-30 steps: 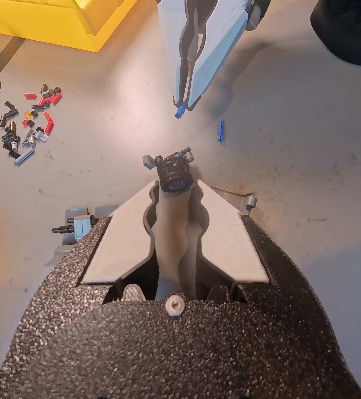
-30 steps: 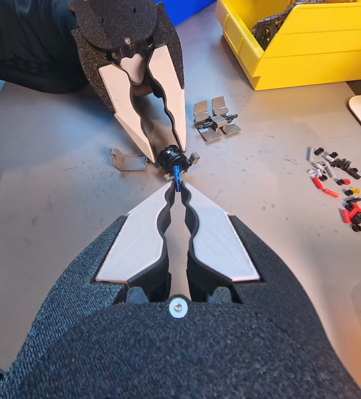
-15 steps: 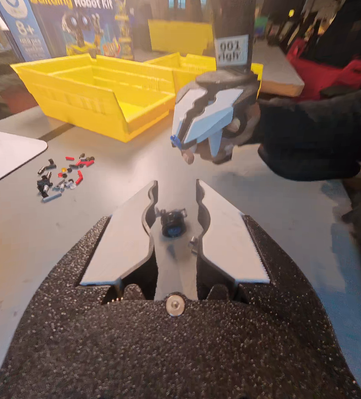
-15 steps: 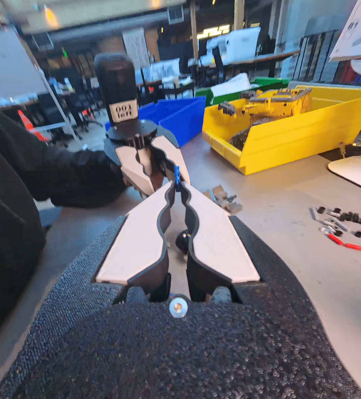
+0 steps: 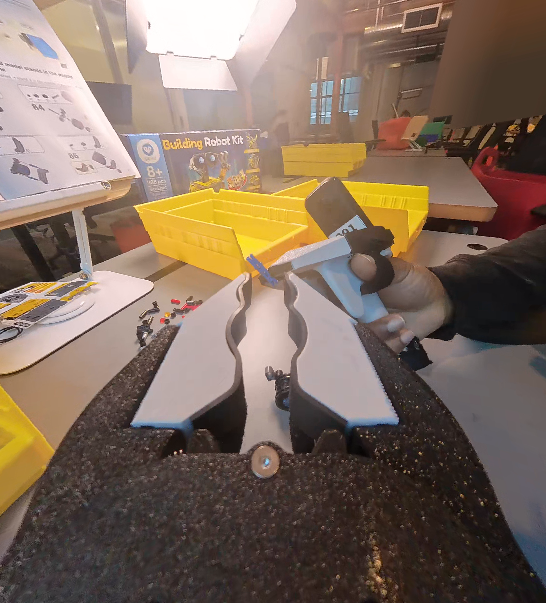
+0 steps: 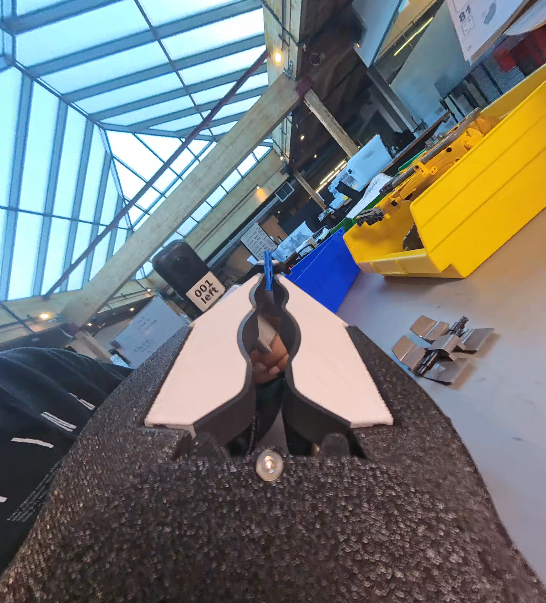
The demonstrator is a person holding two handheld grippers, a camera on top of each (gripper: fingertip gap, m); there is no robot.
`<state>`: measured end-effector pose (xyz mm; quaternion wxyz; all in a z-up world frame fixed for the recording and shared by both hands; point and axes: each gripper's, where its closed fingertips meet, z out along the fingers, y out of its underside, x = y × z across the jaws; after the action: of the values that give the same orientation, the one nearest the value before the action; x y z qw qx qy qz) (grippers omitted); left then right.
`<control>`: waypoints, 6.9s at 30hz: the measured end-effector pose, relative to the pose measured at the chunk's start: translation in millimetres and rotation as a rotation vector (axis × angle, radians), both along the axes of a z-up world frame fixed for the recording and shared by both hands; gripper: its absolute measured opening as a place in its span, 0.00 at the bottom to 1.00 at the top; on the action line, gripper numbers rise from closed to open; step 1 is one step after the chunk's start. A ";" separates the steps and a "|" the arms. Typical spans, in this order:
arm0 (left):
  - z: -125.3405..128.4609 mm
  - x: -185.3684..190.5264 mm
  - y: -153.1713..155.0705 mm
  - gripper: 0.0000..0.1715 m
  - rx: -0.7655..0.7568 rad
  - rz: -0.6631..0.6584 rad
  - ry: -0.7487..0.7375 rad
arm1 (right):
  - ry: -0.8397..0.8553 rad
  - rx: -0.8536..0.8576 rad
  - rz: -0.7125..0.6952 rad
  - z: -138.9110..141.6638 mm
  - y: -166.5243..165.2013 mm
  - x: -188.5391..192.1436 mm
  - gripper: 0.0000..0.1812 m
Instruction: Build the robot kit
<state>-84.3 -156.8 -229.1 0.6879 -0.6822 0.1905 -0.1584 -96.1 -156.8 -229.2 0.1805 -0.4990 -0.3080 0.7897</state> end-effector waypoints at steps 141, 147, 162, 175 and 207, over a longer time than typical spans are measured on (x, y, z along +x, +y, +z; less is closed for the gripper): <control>-122.1 32.1 -17.0 0.02 -0.454 -0.253 0.380 | -0.448 1.322 0.322 -136.5 -5.1 49.2 0.29; -122.0 32.7 -18.8 0.02 -0.457 -0.262 0.371 | -0.418 1.292 0.354 -130.8 -6.3 55.9 0.21; -121.9 36.8 -19.7 0.02 -0.462 -0.281 0.360 | -0.378 1.141 0.359 -118.3 -1.7 56.4 0.06; -117.3 42.2 -24.0 0.02 -0.528 -0.427 0.315 | -0.339 1.178 0.394 -116.6 -11.0 53.0 0.04; -121.3 51.5 -32.6 0.01 -0.766 -0.478 0.145 | -0.326 1.151 0.399 -119.1 -26.2 56.5 0.03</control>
<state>-32.7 -189.3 -350.4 0.3149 -0.8338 0.3177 -0.3236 -39.6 -183.1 -348.4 0.2198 -0.3688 -0.7943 0.4299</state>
